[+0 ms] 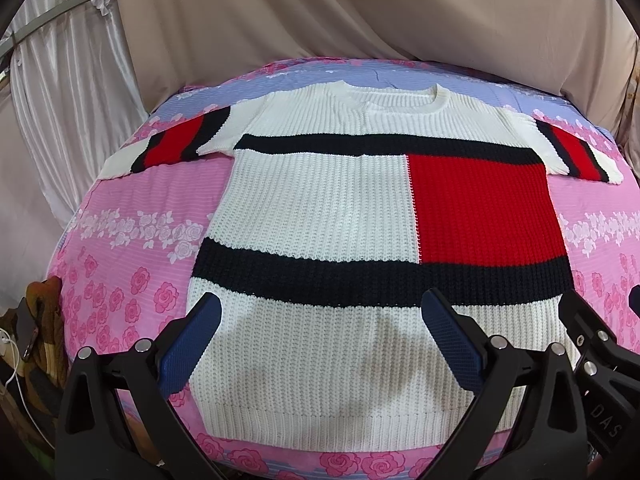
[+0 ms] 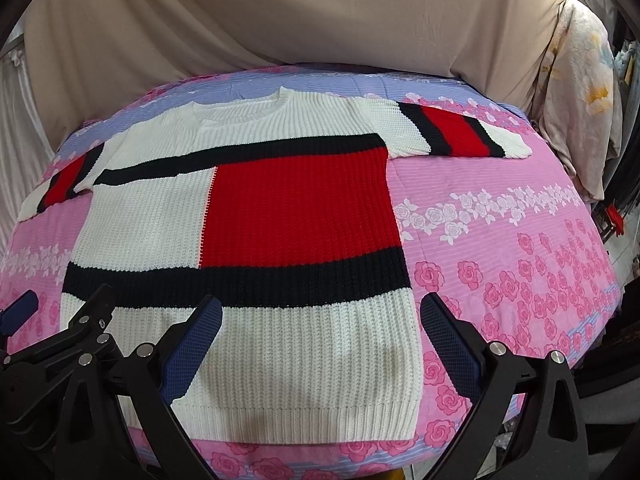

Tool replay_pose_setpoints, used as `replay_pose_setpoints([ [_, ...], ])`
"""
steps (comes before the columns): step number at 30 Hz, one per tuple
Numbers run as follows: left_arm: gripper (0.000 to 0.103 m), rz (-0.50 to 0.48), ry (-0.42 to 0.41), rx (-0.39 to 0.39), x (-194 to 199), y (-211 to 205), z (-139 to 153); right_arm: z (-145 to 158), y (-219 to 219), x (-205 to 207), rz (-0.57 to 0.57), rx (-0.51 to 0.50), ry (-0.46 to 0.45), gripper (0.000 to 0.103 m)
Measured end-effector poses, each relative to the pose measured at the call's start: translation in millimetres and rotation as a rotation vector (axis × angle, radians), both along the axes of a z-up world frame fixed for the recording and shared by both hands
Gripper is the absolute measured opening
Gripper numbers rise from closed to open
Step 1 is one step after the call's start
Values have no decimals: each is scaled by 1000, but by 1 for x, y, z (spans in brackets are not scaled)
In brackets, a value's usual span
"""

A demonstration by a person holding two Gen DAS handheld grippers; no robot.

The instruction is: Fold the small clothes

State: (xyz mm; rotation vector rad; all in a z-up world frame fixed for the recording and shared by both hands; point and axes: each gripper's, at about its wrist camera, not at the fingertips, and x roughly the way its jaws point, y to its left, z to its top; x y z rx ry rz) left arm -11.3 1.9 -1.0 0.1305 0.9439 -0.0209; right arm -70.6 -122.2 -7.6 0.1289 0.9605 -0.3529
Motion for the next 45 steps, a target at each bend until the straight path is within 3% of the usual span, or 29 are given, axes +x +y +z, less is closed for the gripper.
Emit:
replay_pose_setpoints([
  [45, 98, -5, 19, 0, 12, -6, -8, -8, -3, 4, 11, 1, 12, 98],
])
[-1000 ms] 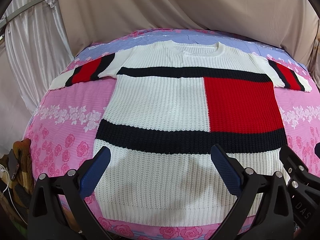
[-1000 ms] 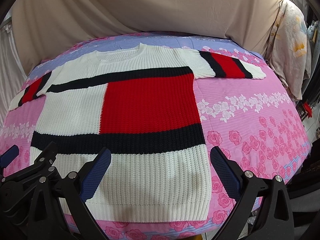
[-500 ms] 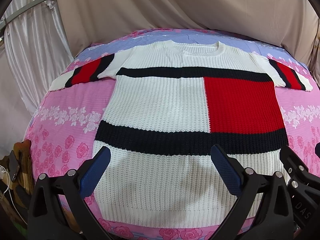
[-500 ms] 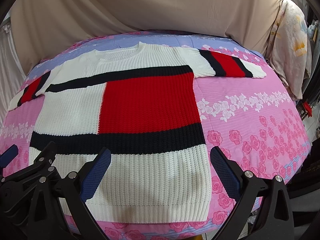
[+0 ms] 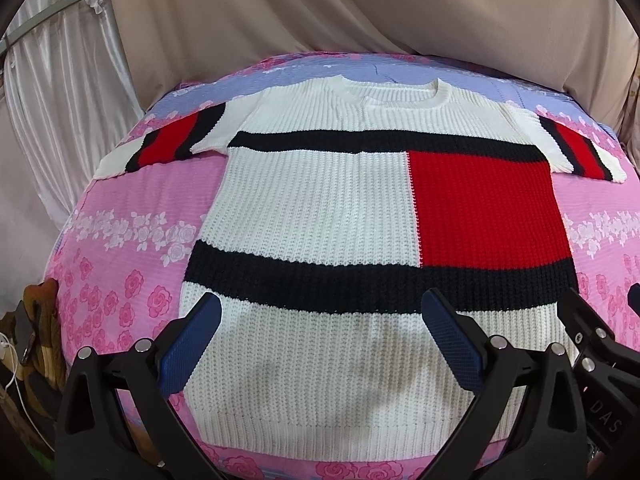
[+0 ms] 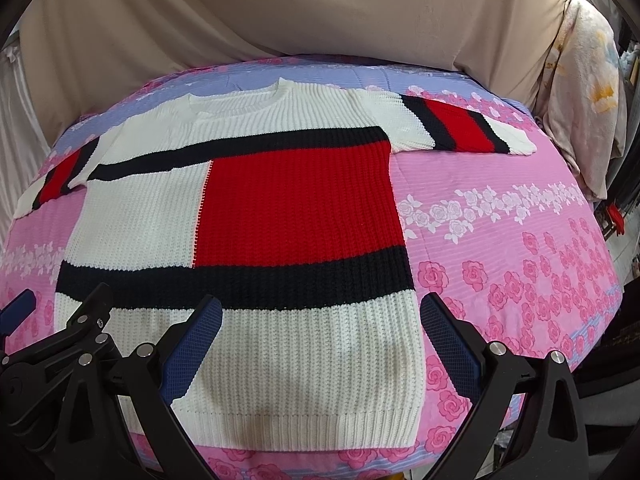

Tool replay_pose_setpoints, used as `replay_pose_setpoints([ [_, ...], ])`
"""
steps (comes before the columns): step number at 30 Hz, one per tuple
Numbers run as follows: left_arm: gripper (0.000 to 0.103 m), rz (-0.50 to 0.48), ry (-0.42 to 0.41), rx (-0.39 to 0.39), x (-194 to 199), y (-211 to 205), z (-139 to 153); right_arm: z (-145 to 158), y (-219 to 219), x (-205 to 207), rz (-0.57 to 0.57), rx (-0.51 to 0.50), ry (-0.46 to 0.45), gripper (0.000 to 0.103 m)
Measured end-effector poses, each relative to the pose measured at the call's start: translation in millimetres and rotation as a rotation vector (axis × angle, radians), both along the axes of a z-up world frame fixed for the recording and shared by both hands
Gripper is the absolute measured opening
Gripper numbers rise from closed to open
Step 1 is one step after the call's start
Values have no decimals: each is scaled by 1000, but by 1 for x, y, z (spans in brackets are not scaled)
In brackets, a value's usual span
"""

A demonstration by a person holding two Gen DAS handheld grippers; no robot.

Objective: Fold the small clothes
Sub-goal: 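Grasp the sleeve cuff with the right tool while the left tool grasps the other sleeve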

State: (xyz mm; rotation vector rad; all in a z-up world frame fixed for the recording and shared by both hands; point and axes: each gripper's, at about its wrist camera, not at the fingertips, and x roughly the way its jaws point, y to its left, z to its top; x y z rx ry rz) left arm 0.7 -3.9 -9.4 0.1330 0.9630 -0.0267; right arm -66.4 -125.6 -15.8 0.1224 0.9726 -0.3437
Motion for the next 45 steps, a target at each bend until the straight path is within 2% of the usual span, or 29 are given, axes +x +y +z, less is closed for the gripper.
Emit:
replay_pose_setpoints([
  [6, 98, -22, 45, -54, 16, -12, -1, 3, -25, 8, -42, 42, -3, 98],
  [9, 98, -27, 59, -37, 27, -30, -5, 7, -59, 8, -100, 56, -19, 98],
  [13, 98, 14, 63, -12, 41, -56, -8, 10, -136, 19, -162, 42, -38, 98],
  [15, 98, 46, 78, -6, 50, -71, -11, 7, -180, 31, -185, 18, -12, 98],
  [20, 98, 81, 80, 46, 67, -97, -18, -12, -313, 69, -294, -7, 12, 98],
  [26, 98, 116, 105, 78, 87, -120, -32, -57, -453, 114, -453, 105, 40, 98],
  [30, 98, 131, 121, 89, 96, -125, -41, -79, -508, 133, -555, 152, 51, 97],
  [33, 98, 135, 136, 89, 101, -125, -46, -85, -524, 147, -565, 222, -1, 83],
  [34, 98, 136, 140, 89, 102, -124, -47, -85, -523, 152, -548, 235, -14, 70],
  [35, 98, 137, 143, 89, 103, -122, -48, -85, -522, 158, -526, 244, -21, 50],
  [36, 98, 139, 144, 90, 104, -120, -48, -85, -519, 166, -501, 254, -24, 41],
  [37, 98, 141, 145, 90, 105, -117, -48, -82, -515, 173, -484, 255, -27, 18],
  [38, 98, 143, 144, 86, 105, -114, -47, -77, -510, 179, -467, 263, -33, 9],
  [42, 98, 148, 139, 75, 111, -98, -43, -22, -465, 199, -344, 314, -190, 6],
  [45, 98, 158, 135, 61, 115, -84, -40, 43, -391, 225, -151, 340, -314, 6],
])
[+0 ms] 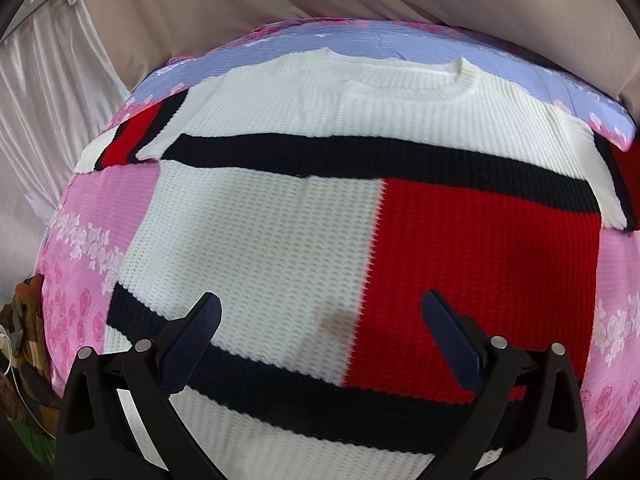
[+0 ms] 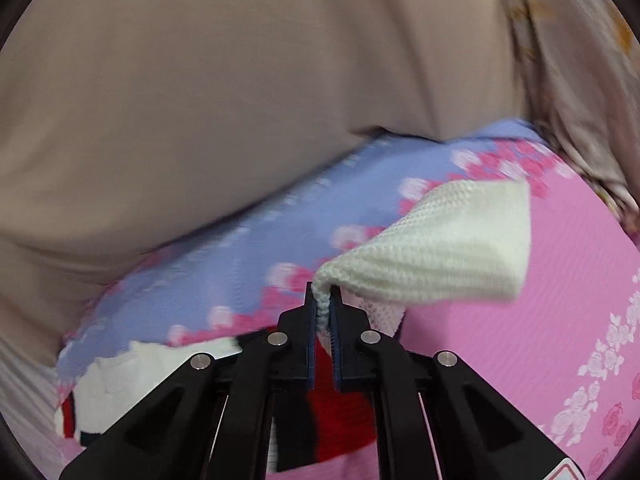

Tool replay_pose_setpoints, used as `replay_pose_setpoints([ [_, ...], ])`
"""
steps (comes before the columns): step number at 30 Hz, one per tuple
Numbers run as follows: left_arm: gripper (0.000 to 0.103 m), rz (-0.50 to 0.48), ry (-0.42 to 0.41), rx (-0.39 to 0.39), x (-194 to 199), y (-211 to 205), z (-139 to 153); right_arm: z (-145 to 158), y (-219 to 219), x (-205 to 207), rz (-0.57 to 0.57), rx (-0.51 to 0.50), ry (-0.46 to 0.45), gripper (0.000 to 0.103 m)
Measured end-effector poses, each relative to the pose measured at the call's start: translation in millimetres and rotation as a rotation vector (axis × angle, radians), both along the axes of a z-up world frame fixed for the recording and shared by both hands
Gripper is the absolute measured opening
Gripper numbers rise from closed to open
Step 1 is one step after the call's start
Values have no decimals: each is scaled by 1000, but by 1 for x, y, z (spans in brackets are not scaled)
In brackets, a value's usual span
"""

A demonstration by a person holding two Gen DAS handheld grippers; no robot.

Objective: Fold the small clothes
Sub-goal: 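Grasp the sleeve cuff with the right tool while the left tool grasps the other sleeve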

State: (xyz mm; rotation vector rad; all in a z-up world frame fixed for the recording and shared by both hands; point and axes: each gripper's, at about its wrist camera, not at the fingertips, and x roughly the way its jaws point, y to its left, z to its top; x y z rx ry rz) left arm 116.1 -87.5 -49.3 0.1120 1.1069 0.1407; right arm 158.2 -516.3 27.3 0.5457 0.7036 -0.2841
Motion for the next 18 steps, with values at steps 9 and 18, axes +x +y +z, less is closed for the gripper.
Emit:
replay_pose_setpoints([
  [9, 98, 59, 5, -77, 11, 64, 6, 41, 301, 61, 634, 7, -89, 29],
  [18, 98, 204, -5, -481, 89, 132, 0, -47, 283, -7, 432, 29, 174, 60],
])
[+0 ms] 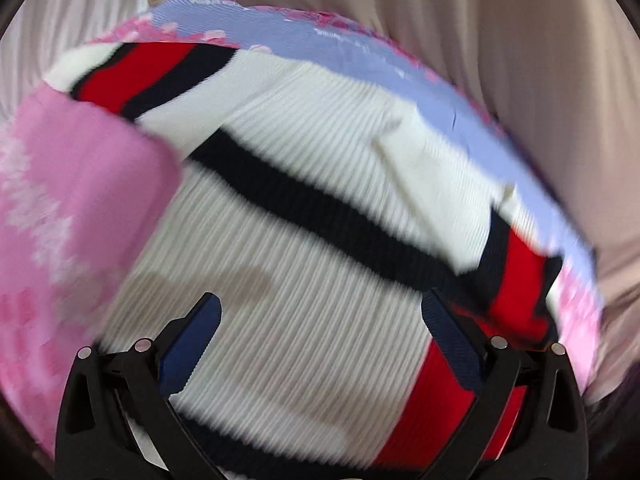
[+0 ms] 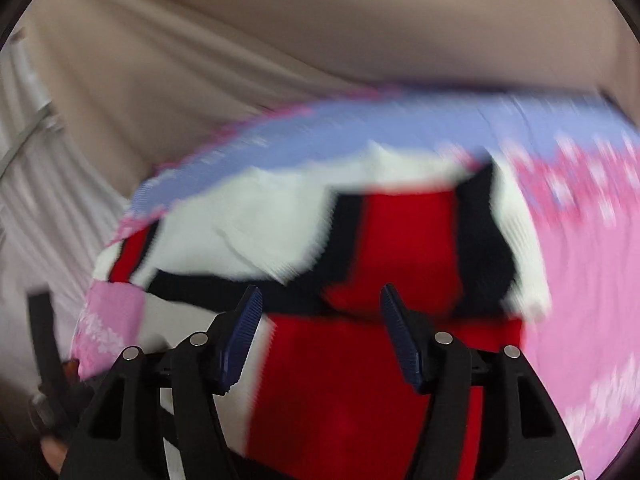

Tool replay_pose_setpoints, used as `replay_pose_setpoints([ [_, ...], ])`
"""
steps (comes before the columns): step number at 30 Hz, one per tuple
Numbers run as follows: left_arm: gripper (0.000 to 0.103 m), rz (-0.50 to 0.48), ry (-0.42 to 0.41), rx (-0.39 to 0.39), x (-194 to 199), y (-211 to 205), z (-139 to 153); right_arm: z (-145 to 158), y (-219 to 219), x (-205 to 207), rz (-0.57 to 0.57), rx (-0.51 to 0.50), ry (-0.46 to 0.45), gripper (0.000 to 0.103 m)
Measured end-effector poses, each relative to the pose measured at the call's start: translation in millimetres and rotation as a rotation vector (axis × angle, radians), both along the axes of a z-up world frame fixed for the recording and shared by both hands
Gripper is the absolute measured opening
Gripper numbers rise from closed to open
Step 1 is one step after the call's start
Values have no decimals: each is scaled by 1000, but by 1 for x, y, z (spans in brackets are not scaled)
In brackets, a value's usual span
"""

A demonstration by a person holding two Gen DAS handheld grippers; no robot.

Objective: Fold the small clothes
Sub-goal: 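Grasp the sleeve cuff with the right tool while the left tool grasps the other sleeve, then fold the gripped sleeves inward onto the sweater body with both tools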

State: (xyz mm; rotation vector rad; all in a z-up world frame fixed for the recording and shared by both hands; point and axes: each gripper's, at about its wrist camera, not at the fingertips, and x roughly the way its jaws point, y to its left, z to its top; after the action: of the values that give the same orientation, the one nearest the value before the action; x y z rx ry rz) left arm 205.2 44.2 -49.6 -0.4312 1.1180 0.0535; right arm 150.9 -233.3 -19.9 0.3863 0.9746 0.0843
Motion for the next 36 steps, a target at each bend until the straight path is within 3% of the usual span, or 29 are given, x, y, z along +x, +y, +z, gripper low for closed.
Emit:
replay_pose_setpoints([
  [3, 98, 14, -1, -70, 44, -7, -9, -34, -44, -26, -156, 99, 120, 60],
  [9, 93, -4, 56, -148, 113, -50, -40, -56, -99, -17, -339, 313, 105, 61],
  [10, 83, 11, 47, -114, 116, -54, -38, -62, -107, -14, -357, 342, 109, 61],
  [11, 65, -7, 19, -94, 121, -61, -35, -68, -112, -11, -372, 374, 112, 61],
  [12, 25, -41, 14, -108, 126, -65, -33, -72, -117, -9, -385, 407, 112, 61],
  [14, 7, -11, -17, -115, 125, -59, -25, -80, -120, -7, -409, 468, 97, 60],
  [15, 5, 4, -63, -165, 121, -51, -17, -79, -124, -4, -418, 492, 86, 58],
  [16, 5, 18, -92, -180, 116, -44, -9, -77, -128, -5, -417, 516, 62, 40],
  [18, 5, 41, -142, -181, 105, -31, 6, -68, -128, -1, -391, 545, 21, 15],
  [19, 5, 52, -157, -170, 100, -26, 11, -65, -129, -2, -382, 545, 5, 12],
  [22, 5, 98, -112, -149, 81, -8, -7, -49, -123, 0, -337, 481, -43, 11],
  [25, 5, 114, 0, -127, 73, -10, -50, -69, -108, 9, -295, 368, 39, 11],
  [27, 5, 86, -44, -80, 69, -14, -45, -84, -104, 11, -308, 354, 110, 11],
  [31, 5, 39, -41, -41, 79, -29, -41, -72, -112, 2, -352, 336, 44, 9],
  [36, 6, 11, -32, 10, 81, -36, -41, -82, -123, 0, -375, 313, 91, 8],
])
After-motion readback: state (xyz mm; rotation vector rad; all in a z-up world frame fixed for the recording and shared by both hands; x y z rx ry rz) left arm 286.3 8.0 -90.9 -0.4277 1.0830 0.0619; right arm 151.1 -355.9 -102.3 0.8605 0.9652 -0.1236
